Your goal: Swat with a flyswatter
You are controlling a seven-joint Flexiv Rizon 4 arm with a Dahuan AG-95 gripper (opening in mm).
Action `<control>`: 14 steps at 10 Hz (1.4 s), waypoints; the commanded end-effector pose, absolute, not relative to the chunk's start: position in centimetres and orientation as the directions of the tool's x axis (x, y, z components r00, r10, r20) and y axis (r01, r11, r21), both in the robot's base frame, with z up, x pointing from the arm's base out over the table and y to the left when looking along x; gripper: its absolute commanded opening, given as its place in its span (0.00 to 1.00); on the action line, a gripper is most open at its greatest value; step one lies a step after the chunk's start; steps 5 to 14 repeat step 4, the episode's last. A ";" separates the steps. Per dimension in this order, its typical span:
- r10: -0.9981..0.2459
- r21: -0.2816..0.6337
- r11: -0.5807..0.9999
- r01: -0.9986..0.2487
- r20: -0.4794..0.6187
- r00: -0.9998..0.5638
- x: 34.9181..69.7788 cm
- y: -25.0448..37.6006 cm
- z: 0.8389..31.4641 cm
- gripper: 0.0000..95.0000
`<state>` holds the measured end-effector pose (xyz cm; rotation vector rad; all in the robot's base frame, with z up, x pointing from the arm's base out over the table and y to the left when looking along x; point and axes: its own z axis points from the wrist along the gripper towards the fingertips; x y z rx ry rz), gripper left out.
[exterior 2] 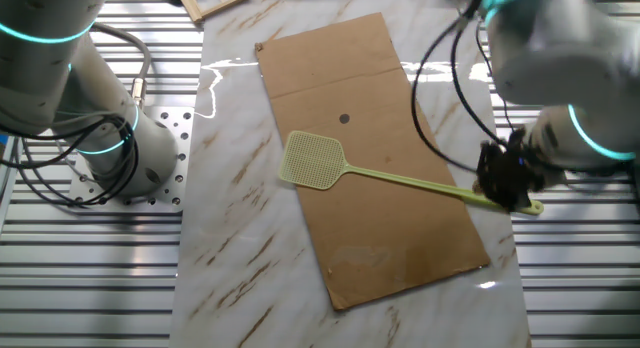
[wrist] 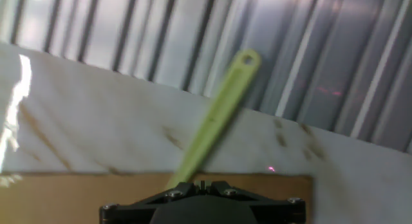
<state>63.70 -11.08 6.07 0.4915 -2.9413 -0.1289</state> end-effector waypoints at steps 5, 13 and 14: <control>-0.452 0.114 0.891 -0.440 0.121 -0.884 61.8 -15.6 5.7 0.00; -0.452 0.114 0.891 -0.440 0.121 -0.884 61.8 -15.6 5.7 0.00; -0.452 0.114 0.891 -0.440 0.121 -0.884 61.8 -15.6 5.7 0.00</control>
